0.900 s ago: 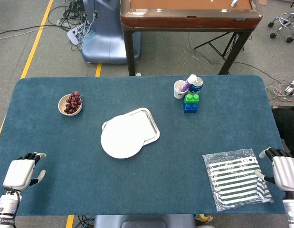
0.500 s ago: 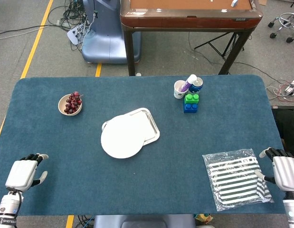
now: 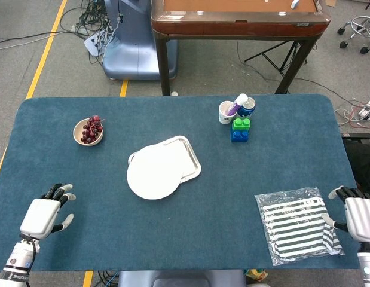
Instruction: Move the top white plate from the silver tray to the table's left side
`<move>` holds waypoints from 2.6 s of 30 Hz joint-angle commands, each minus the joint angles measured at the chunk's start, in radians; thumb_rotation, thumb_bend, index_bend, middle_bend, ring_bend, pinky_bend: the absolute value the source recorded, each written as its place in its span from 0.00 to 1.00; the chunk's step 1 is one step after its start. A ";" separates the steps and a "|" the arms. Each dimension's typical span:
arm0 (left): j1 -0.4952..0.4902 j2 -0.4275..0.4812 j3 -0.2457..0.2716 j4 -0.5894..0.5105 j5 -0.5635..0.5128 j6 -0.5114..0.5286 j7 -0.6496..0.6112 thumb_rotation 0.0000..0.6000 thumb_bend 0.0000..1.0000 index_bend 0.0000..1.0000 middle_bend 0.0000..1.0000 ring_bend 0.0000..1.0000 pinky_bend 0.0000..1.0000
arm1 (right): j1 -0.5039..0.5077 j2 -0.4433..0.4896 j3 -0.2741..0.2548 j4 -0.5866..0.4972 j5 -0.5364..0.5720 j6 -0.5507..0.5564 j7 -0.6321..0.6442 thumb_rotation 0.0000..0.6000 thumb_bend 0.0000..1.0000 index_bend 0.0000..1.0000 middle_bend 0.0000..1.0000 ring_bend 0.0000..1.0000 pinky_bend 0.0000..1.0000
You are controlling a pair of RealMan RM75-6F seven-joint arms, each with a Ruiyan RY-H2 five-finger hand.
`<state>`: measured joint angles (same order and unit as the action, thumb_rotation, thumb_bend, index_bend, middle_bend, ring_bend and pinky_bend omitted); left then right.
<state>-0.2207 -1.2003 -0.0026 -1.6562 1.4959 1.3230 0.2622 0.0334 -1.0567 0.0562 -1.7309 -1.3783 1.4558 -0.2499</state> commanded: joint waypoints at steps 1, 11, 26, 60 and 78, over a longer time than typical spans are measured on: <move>-0.032 -0.008 -0.002 0.007 0.032 -0.028 -0.027 1.00 0.21 0.33 0.01 0.00 0.19 | -0.001 0.001 0.001 0.000 0.003 0.001 -0.001 1.00 0.07 0.46 0.40 0.34 0.41; -0.145 -0.071 -0.002 0.106 0.139 -0.120 -0.205 1.00 0.17 0.35 0.00 0.00 0.07 | -0.023 0.014 0.002 -0.014 -0.003 0.042 0.003 1.00 0.07 0.46 0.40 0.34 0.41; -0.259 -0.210 -0.011 0.282 0.201 -0.153 -0.353 1.00 0.17 0.38 0.00 0.00 0.07 | -0.043 0.028 0.009 -0.025 -0.002 0.074 0.011 1.00 0.07 0.46 0.40 0.34 0.41; -0.351 -0.386 -0.046 0.403 0.092 -0.220 -0.117 1.00 0.17 0.43 0.00 0.00 0.07 | -0.050 0.037 0.015 -0.030 -0.004 0.078 0.020 1.00 0.07 0.46 0.40 0.34 0.41; -0.374 -0.435 -0.055 0.439 0.038 -0.241 -0.076 1.00 0.17 0.30 0.00 0.00 0.07 | -0.056 0.042 0.020 -0.032 -0.005 0.089 0.024 1.00 0.07 0.46 0.40 0.34 0.41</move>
<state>-0.5944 -1.6351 -0.0580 -1.2179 1.5338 1.0819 0.1861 -0.0226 -1.0152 0.0758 -1.7632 -1.3833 1.5445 -0.2258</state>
